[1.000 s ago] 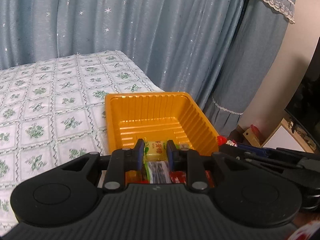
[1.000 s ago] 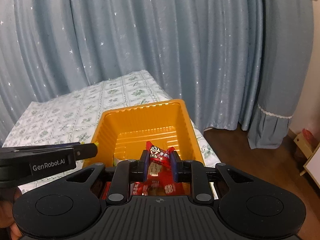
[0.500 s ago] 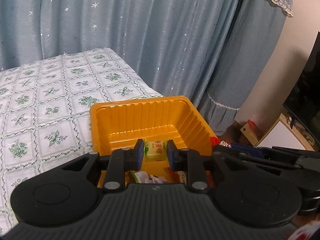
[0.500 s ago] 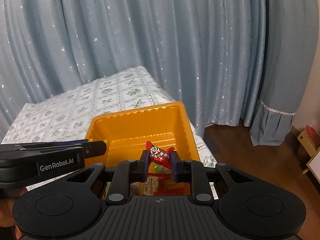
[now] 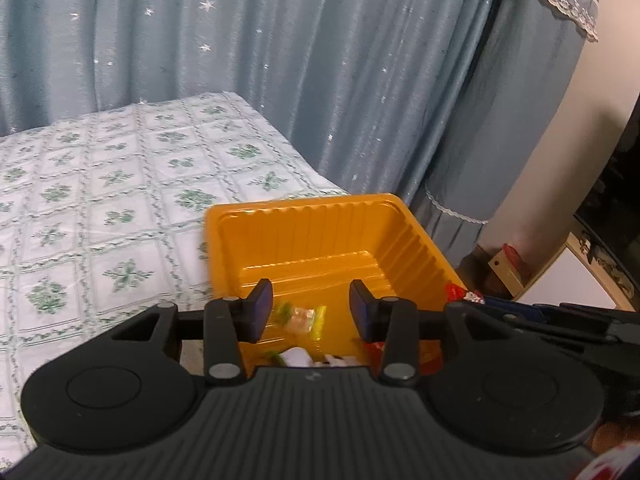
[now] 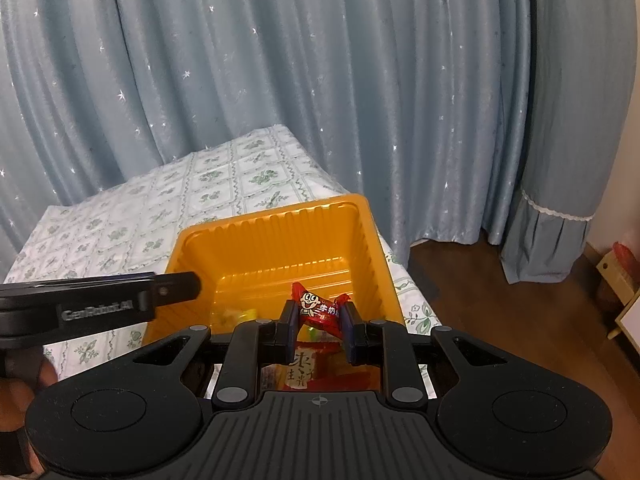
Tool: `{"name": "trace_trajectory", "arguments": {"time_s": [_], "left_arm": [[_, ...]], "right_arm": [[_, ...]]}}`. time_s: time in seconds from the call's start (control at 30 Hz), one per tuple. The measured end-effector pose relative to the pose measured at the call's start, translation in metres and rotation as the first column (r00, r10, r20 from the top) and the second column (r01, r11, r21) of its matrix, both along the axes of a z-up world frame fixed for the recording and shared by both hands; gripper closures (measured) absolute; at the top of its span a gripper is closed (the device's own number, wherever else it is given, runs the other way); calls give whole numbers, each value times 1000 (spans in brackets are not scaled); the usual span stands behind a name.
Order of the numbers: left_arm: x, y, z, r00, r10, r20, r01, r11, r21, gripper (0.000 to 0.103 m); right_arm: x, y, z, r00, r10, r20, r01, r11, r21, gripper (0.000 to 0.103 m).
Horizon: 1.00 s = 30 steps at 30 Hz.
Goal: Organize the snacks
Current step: 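Open the left tool then the right tool to drop the candies in the tray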
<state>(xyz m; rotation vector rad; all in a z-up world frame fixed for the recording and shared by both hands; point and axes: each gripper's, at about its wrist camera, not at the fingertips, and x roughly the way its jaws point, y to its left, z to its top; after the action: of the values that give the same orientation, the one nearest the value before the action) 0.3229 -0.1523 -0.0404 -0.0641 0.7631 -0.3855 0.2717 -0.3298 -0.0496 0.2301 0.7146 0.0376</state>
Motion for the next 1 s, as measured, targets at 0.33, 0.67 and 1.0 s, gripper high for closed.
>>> {"name": "trace_trajectory", "arguments": {"time_s": [0.33,0.67,1.0], "left_arm": [[-15,11,7,1000,-1,19,1,999,33,56],[-15,17,3,1000,10,21,-11,999,47,55],[-21,32,1,998,47,29,-49,997,61,39]], "right_arm": [[7,12,7,1000,24,-2,-24,999,27,80],[21,21,9,999,47,-12,-46,998,37,80],[36,14,7,999,32,43,-37,989,142,39]]}}
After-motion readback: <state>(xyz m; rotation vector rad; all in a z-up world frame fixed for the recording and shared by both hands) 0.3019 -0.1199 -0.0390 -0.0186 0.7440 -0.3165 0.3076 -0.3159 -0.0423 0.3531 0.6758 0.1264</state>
